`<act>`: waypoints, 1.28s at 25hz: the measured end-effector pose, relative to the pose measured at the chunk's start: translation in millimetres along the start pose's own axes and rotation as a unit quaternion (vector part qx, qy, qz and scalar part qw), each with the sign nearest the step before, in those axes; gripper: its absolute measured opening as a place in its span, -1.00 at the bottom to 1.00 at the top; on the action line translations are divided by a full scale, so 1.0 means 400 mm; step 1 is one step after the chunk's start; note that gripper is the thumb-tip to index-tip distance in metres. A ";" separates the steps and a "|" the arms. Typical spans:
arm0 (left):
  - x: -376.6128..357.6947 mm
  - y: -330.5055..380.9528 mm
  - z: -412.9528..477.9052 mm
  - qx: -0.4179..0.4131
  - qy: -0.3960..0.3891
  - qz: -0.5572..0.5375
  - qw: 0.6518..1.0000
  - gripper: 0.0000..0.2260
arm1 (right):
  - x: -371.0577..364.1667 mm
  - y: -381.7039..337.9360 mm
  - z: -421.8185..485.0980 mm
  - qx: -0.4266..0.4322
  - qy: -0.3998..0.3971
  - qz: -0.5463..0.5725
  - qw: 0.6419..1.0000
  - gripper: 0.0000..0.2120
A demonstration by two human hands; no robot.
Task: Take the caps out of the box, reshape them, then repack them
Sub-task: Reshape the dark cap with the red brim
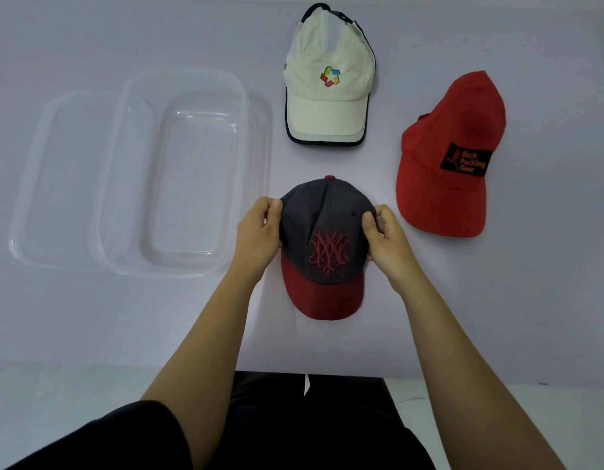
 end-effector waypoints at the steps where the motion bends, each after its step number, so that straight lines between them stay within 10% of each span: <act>1: 0.001 -0.002 0.002 0.005 0.005 -0.009 1.000 -0.80 | 0.001 0.002 0.001 -0.002 -0.002 0.008 1.000 -0.83; 18: -0.034 0.015 -0.010 0.003 -0.090 -0.005 0.996 -0.74 | -0.002 0.002 -0.001 -0.006 -0.019 0.027 0.999 -0.84; 27: -0.054 -0.009 -0.004 0.132 -0.154 -0.064 0.977 -0.78 | 0.005 0.017 -0.003 -0.069 -0.001 0.063 0.996 -0.77; 32: -0.036 -0.012 0.015 0.119 -0.051 -0.076 0.989 -0.76 | 0.025 0.019 0.022 -0.069 0.031 0.068 0.995 -0.75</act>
Point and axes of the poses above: each hand's wrist, its own z-axis towards the middle knuckle, its own x-axis out of the back of the hand, y = z × x, the point moved 10 cm from there along z, towards the middle knuckle, and after that the axes turned 5 degrees about x, right-handed, at the moved point
